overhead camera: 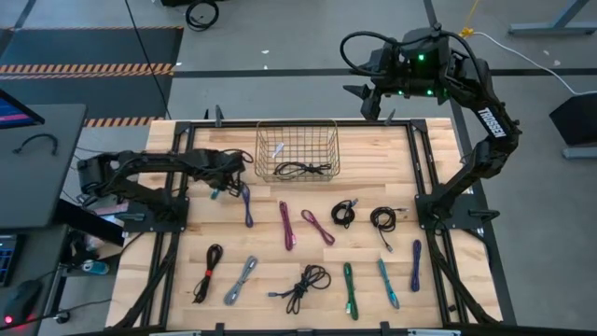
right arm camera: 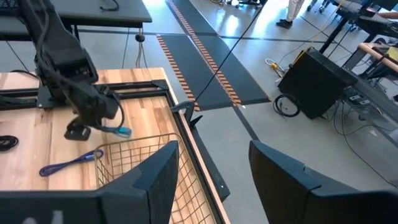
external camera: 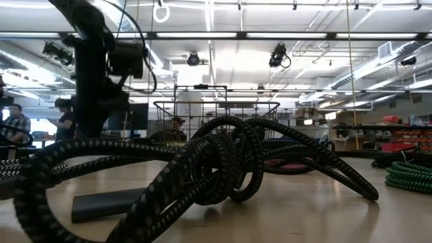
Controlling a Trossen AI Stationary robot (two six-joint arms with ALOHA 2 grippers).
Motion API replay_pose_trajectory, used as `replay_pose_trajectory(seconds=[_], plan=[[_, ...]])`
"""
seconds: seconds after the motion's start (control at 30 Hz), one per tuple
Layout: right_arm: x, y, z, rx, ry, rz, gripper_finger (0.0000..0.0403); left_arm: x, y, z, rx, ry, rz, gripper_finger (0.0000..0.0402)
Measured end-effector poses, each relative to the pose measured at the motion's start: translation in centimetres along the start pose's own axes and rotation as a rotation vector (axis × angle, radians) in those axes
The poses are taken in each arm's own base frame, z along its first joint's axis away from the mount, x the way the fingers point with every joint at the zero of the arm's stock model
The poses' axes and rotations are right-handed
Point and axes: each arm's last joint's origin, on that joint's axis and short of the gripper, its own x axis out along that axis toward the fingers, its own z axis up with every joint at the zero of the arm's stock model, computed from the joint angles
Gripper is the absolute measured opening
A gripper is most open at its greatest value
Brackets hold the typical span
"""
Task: Pick and place USB-C Cables
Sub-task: Put the blue charger cable into the wire basket
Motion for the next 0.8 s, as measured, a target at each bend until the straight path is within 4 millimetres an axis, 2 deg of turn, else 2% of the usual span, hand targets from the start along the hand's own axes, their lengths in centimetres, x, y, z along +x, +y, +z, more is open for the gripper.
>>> replay_pose_trajectory(seconds=[0.17, 0.4, 0.5, 0.67, 0.8], plan=[[0.0, 0.0, 0.0, 0.000, 0.001, -0.002, 0.0201, -5.6, 0.3, 2.0, 0.018, -0.152, -0.023, 0.0019], [0.0, 0.0, 0.0, 0.000, 0.001, -0.002, 0.0200, -16.2, 0.9, 5.7, 0.114, -0.541, -0.057, 0.0018], [0.0, 0.0, 0.0, 0.000, -0.002, -0.002, 0.0200, -19.9, 0.9, 7.3, 0.156, -0.669, -0.055, 0.0018], [0.0, 0.0, 0.2, 0.003, -0.022, -0.006, 0.0200, -23.1, -0.4, 10.4, 0.305, -0.732, -0.109, 0.0018], [0.0, -0.1, 0.3, 0.005, -0.030, -0.008, 0.0200, -22.4, -3.3, 13.1, 0.477, -0.685, -0.175, 0.0018]])
